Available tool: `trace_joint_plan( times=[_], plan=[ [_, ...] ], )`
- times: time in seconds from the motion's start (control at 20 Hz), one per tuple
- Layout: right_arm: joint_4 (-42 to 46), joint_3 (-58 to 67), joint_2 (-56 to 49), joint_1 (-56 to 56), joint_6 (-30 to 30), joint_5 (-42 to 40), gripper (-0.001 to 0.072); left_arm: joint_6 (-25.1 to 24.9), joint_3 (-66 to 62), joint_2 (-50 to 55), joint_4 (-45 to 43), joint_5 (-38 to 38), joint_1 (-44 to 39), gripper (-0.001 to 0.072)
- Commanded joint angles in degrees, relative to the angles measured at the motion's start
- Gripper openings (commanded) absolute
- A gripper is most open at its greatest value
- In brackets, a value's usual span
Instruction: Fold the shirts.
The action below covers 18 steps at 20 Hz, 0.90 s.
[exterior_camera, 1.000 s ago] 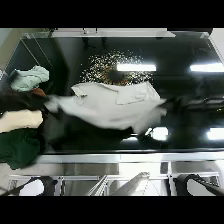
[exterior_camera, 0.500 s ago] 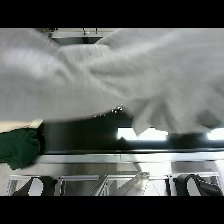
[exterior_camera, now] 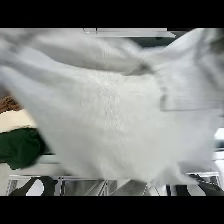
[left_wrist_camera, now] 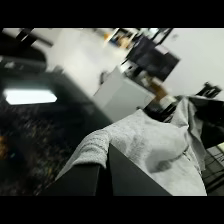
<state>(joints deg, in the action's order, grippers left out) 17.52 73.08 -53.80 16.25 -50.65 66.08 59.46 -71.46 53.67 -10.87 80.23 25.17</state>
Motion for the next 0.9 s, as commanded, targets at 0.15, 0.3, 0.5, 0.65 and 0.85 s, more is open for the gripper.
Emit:
trace_joint_plan(
  times=[0.15, 0.3, 0.5, 0.65, 0.85],
  plan=[
    [-1.09, -5.31, -29.0, -8.63, 8.9, -5.49, 0.0017, 3.21, -0.68, 32.3, -27.82, -20.96, -20.39, 0.0027],
    [-1.36, -5.22, -39.12, -8.46, 8.98, -12.13, 0.0018, 2.27, -6.99, 49.68, -21.11, -17.25, -17.68, 0.0027],
    [-8.63, -4.22, -47.3, -8.44, 15.39, -15.78, 0.0018, -0.46, -17.42, 64.89, -10.12, -10.67, -14.03, 0.0025],
    [-10.71, 0.26, -51.67, -7.63, 15.54, -16.65, 0.0017, 0.63, -24.17, 69.51, -9.51, -10.21, -13.49, 0.0007],
    [-10.69, 8.74, -54.23, -5.07, 15.3, -12.04, 0.0018, 0.61, -32.3, 70.69, -8.68, -7.56, -13.6, 0.0008]
  ],
)
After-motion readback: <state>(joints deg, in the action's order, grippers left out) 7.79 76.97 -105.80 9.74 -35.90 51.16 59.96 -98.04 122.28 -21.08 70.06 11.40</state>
